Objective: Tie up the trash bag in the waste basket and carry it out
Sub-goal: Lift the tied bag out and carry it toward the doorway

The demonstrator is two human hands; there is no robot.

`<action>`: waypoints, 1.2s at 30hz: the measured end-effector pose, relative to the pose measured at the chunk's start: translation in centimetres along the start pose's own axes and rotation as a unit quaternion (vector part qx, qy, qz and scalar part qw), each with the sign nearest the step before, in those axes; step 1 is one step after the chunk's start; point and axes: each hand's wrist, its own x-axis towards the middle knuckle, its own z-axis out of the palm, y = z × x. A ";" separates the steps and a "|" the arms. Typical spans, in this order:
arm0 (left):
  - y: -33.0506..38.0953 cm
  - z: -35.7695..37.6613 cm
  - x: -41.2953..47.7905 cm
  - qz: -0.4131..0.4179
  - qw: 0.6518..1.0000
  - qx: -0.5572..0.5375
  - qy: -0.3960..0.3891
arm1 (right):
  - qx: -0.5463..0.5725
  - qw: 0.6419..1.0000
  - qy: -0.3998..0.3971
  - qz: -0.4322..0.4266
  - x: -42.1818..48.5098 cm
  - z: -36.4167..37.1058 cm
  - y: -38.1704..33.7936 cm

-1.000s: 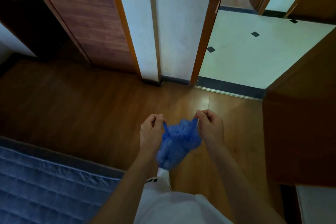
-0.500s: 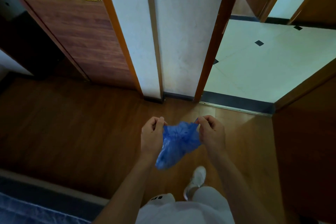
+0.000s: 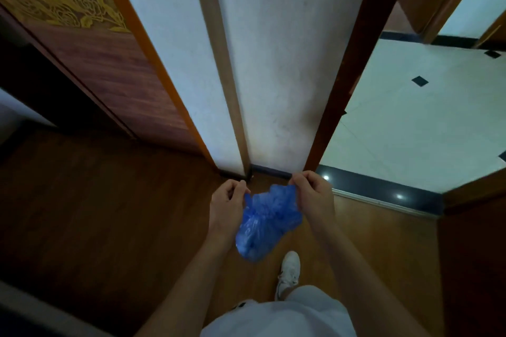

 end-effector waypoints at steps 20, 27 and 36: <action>4.9 2.9 13.4 0.049 0.992 0.064 0.101 | -0.058 0.998 0.005 -0.021 15.2 1.5 -3.1; 1.2 3.0 14.7 0.017 0.998 0.042 0.034 | -0.092 0.996 0.015 -0.010 13.7 2.7 0.1; -7.0 5.9 21.1 -0.004 0.999 0.040 -0.011 | -0.160 0.986 0.045 0.033 18.6 5.0 9.6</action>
